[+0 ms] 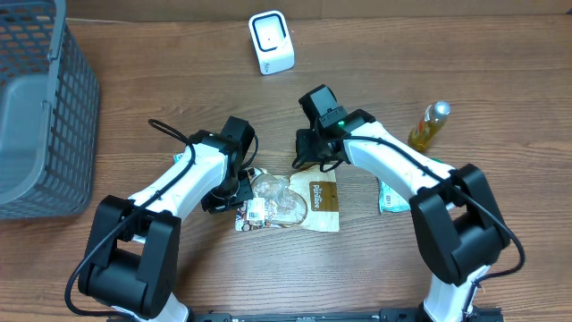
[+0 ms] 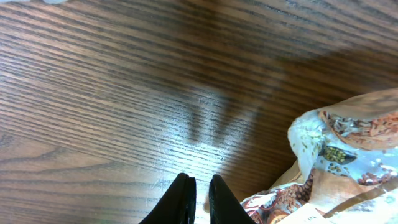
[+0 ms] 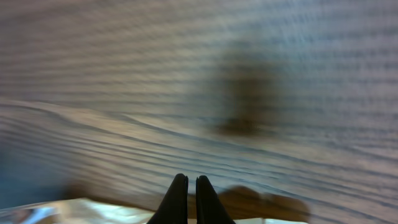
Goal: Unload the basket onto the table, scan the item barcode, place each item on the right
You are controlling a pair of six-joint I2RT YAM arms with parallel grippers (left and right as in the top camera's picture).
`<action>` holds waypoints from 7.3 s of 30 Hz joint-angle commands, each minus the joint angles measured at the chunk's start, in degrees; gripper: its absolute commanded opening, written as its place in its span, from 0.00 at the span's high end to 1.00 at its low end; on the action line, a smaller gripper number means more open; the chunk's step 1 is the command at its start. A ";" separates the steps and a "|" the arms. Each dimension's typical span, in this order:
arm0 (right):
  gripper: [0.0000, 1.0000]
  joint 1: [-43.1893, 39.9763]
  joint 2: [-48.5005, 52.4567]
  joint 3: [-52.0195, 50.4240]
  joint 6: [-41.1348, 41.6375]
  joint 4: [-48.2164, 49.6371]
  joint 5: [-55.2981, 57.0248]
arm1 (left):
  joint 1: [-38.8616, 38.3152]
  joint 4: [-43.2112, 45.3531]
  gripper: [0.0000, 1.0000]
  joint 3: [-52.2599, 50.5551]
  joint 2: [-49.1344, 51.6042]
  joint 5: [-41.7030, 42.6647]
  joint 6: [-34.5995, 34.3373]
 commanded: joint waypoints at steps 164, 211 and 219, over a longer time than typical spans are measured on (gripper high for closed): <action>0.04 2.45 -8.17 -14.53 7.41 -2.73 -4.26 | 2.80 13.94 0.34 -2.27 -0.31 11.56 11.43; 0.57 2.23 -8.17 -27.08 13.11 33.75 -35.63 | 2.80 13.92 0.31 -2.27 -0.31 11.56 11.87; 0.69 1.01 -8.17 -27.08 10.45 33.33 -35.69 | 2.80 13.94 0.30 -2.27 -0.31 11.56 11.87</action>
